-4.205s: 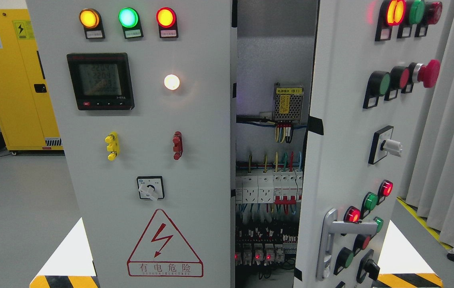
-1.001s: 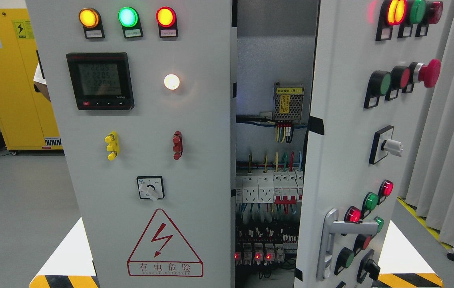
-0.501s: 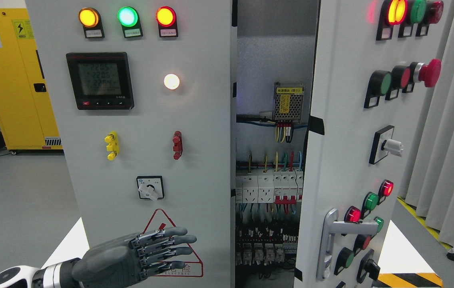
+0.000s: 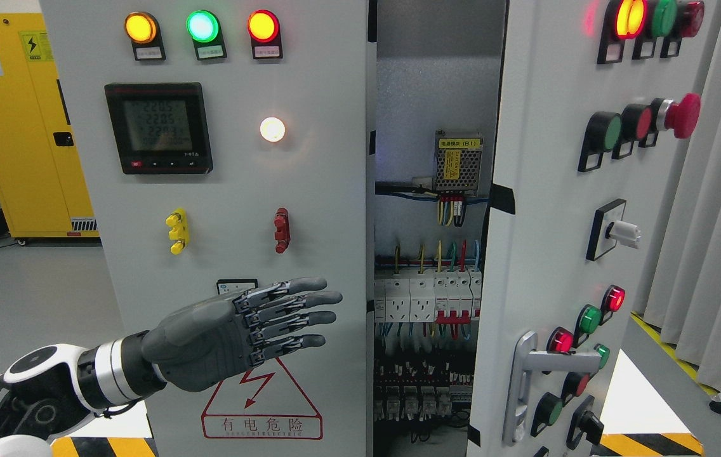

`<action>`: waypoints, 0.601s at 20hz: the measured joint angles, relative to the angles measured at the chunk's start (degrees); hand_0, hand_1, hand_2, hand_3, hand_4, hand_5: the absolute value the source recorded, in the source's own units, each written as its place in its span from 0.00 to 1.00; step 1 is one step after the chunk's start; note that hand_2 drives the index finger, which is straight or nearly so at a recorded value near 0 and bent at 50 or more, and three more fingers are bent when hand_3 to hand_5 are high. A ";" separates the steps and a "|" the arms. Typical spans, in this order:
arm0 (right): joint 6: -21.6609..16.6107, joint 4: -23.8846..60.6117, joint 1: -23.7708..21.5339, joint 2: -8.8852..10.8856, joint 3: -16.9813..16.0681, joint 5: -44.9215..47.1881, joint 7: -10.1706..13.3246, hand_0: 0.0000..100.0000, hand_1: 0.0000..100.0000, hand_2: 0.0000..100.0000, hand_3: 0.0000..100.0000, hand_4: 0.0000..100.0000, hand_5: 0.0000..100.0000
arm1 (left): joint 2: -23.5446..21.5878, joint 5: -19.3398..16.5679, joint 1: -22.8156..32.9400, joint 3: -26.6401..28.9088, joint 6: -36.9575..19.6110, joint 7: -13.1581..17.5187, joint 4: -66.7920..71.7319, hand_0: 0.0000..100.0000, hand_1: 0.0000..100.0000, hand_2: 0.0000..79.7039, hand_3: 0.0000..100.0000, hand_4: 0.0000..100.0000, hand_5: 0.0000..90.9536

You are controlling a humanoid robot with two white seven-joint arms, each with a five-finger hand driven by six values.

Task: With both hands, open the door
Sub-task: 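Reach the left hand into the gap behind the button-panel door edge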

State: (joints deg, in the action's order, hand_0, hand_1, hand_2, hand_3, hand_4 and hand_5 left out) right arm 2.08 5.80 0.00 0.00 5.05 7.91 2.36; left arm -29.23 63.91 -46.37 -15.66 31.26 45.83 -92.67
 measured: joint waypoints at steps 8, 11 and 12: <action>0.00 -0.01 0.00 0.00 -0.07 0.00 0.00 0.00 0.50 0.04 0.00 0.00 0.00 | 5.08 0.19 -9.84 -2.64 2.60 -0.24 3.91 0.12 0.56 0.00 0.00 0.00 0.00; 0.00 0.00 0.00 0.00 -0.08 0.00 0.00 0.00 0.50 0.04 0.00 0.00 0.00 | 7.24 0.09 -12.45 -3.75 6.52 -0.25 5.37 0.12 0.56 0.00 0.00 0.00 0.00; 0.00 0.00 0.00 0.00 -0.08 0.00 0.00 0.00 0.50 0.04 0.00 0.00 0.00 | 8.02 -0.06 -13.12 -4.09 7.32 -0.28 5.80 0.12 0.56 0.00 0.00 0.00 0.00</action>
State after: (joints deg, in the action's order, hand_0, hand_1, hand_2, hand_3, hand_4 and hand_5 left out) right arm 2.08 5.80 0.00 0.00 4.97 7.91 2.36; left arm -21.20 63.85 -59.49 -19.75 38.58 45.55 -86.87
